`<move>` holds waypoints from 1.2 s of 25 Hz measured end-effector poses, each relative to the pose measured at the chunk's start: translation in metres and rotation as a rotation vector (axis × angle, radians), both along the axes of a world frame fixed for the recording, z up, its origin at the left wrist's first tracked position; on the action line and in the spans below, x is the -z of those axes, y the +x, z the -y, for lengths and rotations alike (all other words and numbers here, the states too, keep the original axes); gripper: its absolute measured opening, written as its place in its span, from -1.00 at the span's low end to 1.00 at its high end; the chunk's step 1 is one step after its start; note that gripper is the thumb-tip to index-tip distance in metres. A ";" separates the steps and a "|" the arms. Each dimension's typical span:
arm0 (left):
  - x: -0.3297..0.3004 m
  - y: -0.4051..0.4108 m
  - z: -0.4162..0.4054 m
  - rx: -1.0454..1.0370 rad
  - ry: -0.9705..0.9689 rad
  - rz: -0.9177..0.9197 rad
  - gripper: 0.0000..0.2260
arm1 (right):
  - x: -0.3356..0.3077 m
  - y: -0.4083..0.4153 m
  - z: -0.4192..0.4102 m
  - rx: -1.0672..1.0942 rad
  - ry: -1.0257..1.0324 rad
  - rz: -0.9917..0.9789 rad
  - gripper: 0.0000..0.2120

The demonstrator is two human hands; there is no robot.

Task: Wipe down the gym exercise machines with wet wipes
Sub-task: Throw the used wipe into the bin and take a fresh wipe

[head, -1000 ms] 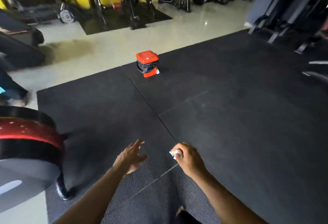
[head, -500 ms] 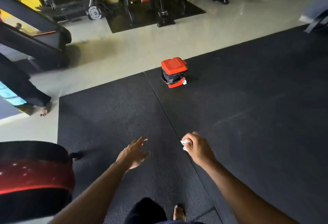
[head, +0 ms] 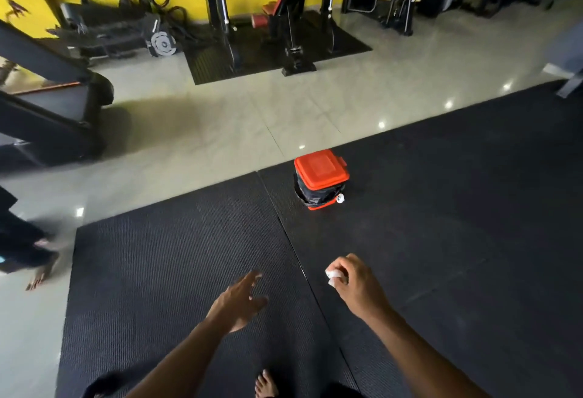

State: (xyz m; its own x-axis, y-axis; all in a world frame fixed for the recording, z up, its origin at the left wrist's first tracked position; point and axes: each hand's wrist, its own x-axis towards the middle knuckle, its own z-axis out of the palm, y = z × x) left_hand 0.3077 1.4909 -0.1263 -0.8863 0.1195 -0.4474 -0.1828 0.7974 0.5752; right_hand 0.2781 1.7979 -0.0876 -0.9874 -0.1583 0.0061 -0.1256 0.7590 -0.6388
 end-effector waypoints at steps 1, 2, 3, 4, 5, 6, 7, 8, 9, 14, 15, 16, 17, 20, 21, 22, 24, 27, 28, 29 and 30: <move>-0.004 -0.034 0.006 0.014 -0.010 -0.003 -0.43 | -0.002 -0.027 0.003 0.038 -0.008 0.004 -0.78; -0.009 -0.065 0.011 0.024 -0.013 0.000 -0.43 | -0.004 -0.049 0.007 0.079 -0.029 0.014 -0.79; -0.009 -0.101 0.015 0.038 -0.009 0.006 -0.44 | -0.001 -0.073 0.011 0.124 -0.041 0.036 -0.79; -0.009 -0.136 0.017 0.056 -0.006 0.003 -0.44 | 0.003 -0.098 0.013 0.148 -0.043 0.051 -0.80; -0.008 -0.172 0.017 0.074 -0.006 -0.008 -0.44 | 0.006 -0.126 0.016 0.154 -0.045 0.057 -0.80; -0.006 -0.209 0.016 0.089 -0.005 -0.030 -0.44 | 0.011 -0.157 0.017 0.155 -0.057 0.053 -0.80; -0.003 -0.245 0.014 0.102 -0.003 -0.043 -0.44 | 0.016 -0.191 0.018 0.166 -0.075 0.043 -0.81; 0.002 -0.280 0.012 0.121 -0.006 -0.050 -0.43 | 0.022 -0.224 0.017 0.177 -0.077 0.031 -0.83; 0.005 -0.311 0.012 0.136 -0.011 -0.047 -0.42 | 0.027 -0.255 0.017 0.185 -0.068 0.030 -0.84; -0.011 -0.461 0.021 0.203 -0.075 -0.031 -0.38 | 0.040 -0.394 0.020 0.201 -0.095 0.008 -0.84; -0.013 -0.491 0.025 0.191 -0.076 -0.035 -0.38 | 0.042 -0.420 0.019 0.209 -0.101 0.030 -0.85; -0.014 -0.519 0.028 0.176 -0.070 -0.026 -0.39 | 0.042 -0.447 0.019 0.227 -0.108 0.052 -0.87; -0.012 -0.544 0.029 0.170 -0.062 -0.009 -0.41 | 0.043 -0.473 0.018 0.246 -0.106 0.064 -0.88; 0.000 -0.614 0.033 0.229 -0.050 0.039 -0.41 | 0.049 -0.539 0.021 0.297 -0.078 0.126 -0.90; 0.005 -0.642 0.036 0.245 -0.030 0.054 -0.41 | 0.052 -0.562 0.023 0.329 -0.077 0.151 -0.89; 0.008 -0.672 0.039 0.265 -0.011 0.079 -0.41 | 0.054 -0.583 0.027 0.364 -0.072 0.176 -0.88; 0.014 -0.731 0.045 0.323 0.006 0.112 -0.42 | 0.059 -0.619 0.033 0.435 -0.085 0.217 -0.85; 0.012 -0.800 0.046 0.384 -0.011 0.123 -0.39 | 0.056 -0.655 0.036 0.500 -0.093 0.209 -0.81; 0.010 -0.822 0.043 0.411 -0.015 0.130 -0.39 | 0.054 -0.667 0.036 0.544 -0.092 0.214 -0.81; 0.011 -0.841 0.039 0.443 -0.012 0.135 -0.39 | 0.055 -0.675 0.036 0.592 -0.087 0.223 -0.82; 0.011 -0.857 0.033 0.479 -0.007 0.144 -0.39 | 0.054 -0.681 0.036 0.636 -0.079 0.241 -0.82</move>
State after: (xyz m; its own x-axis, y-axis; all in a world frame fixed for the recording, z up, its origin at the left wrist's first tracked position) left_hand -0.5488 1.4575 -0.1375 -0.6619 0.4945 -0.5633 0.1278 0.8150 0.5652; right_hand -0.4034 1.7622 -0.1419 -0.8633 0.4454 -0.2374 0.4820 0.5882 -0.6494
